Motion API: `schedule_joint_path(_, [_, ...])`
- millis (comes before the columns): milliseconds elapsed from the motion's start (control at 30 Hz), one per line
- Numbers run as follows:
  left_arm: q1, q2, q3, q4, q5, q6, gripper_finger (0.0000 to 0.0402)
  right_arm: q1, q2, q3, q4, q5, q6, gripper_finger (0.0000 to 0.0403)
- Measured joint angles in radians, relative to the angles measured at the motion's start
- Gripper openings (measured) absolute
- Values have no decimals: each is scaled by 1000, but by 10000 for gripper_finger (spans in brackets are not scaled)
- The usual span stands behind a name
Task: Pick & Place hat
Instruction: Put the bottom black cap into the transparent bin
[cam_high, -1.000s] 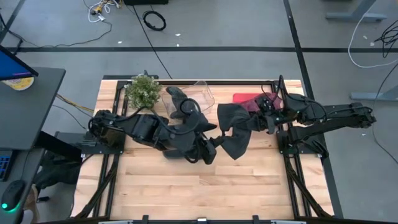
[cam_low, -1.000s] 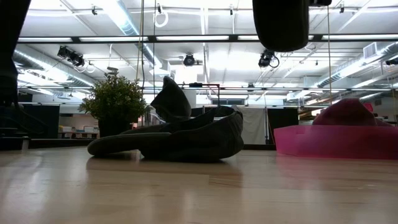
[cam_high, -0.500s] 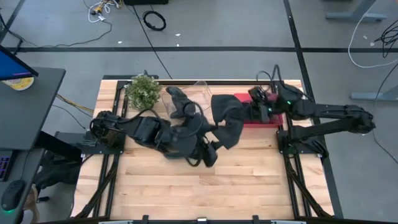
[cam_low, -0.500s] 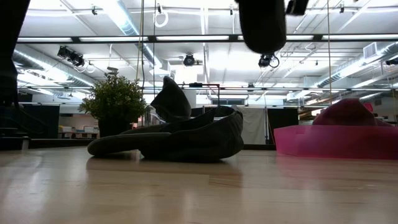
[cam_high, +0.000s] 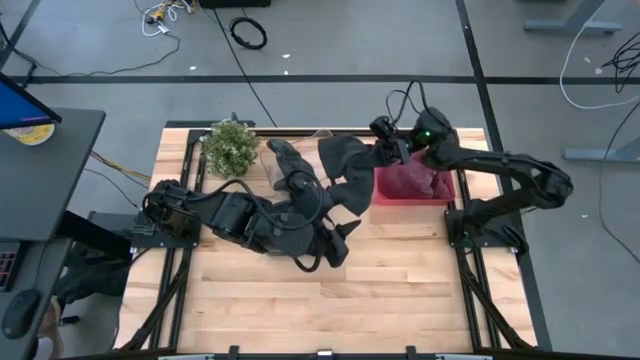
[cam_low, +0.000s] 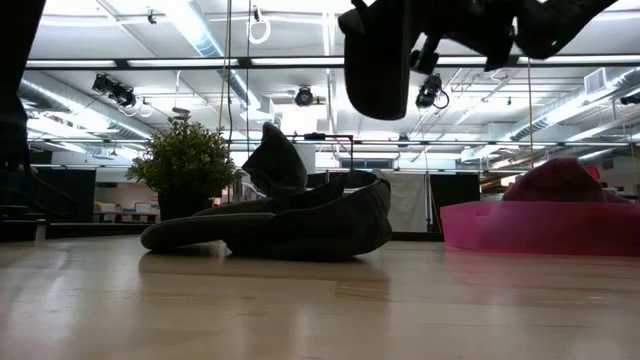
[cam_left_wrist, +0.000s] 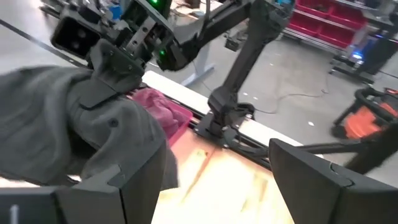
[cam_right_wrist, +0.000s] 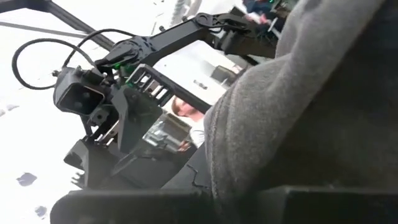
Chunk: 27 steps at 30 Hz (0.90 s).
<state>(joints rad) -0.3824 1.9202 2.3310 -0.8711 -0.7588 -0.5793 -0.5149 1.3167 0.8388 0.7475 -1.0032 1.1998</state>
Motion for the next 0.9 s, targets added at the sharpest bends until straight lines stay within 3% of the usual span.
schedule_joint_path(167, [-2, -1, 0, -37, -63, -12, 287, -24, 88, 27, 135, -51, 79, 11])
schedule_joint_path(467, [-1, -2, 0, -202, -102, -38, 287, -32, 216, 224, 126, -68, 74, 12])
schedule_joint_path(900, [19, -33, 1, -700, -129, -90, 287, -122, 481, 400, 57, -64, 72, 11])
